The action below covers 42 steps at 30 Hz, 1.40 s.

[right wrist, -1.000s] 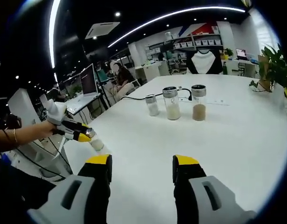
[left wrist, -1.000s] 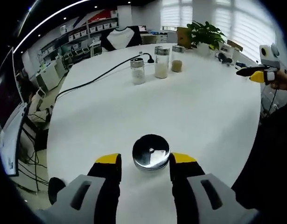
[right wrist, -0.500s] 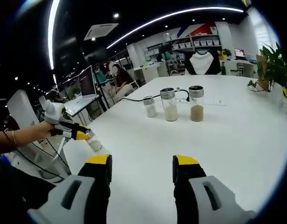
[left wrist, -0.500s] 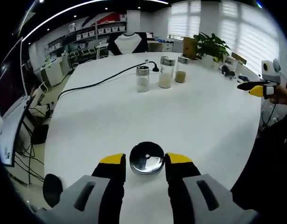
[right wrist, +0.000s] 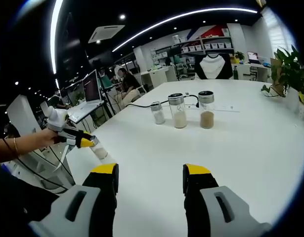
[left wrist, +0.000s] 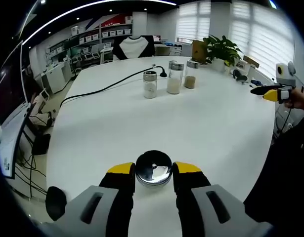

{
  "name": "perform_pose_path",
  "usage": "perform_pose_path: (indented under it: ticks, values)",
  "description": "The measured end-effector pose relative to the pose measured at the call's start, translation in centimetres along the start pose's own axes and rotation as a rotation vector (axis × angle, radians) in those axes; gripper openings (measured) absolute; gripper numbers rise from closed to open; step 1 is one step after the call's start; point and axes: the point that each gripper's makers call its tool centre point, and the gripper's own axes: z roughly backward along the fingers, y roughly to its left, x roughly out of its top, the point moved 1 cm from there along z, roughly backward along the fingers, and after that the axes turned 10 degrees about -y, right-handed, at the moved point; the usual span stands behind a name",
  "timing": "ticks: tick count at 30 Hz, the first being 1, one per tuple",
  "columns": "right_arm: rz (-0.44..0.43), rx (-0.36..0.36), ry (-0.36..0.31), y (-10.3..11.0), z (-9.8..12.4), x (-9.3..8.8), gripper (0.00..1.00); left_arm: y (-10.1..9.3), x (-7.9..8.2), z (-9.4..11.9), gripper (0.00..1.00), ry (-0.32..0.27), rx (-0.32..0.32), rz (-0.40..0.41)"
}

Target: Rotate the seasoning bottle until the label or dispensing opening points toward the visible target arrow and the bottle remains upright within the marked orientation range

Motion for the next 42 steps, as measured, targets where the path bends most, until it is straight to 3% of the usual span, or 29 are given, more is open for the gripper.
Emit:
perform_pose_path:
  ticks: [14,21,42]
  values:
    - [0.005,-0.006,0.004,-0.40,0.22,0.05,0.51,0.28,0.08,-0.36,0.32,0.030,-0.074,-0.075]
    - [0.007,-0.011,0.012,-0.58,0.28,-0.25,0.51,0.42,-0.02,-0.48,0.32,0.039,-0.074,-0.128]
    - [0.029,0.026,0.020,0.33,-0.06,0.08,0.51,0.48,-0.35,-0.36,0.33,0.056,-0.080,-0.141]
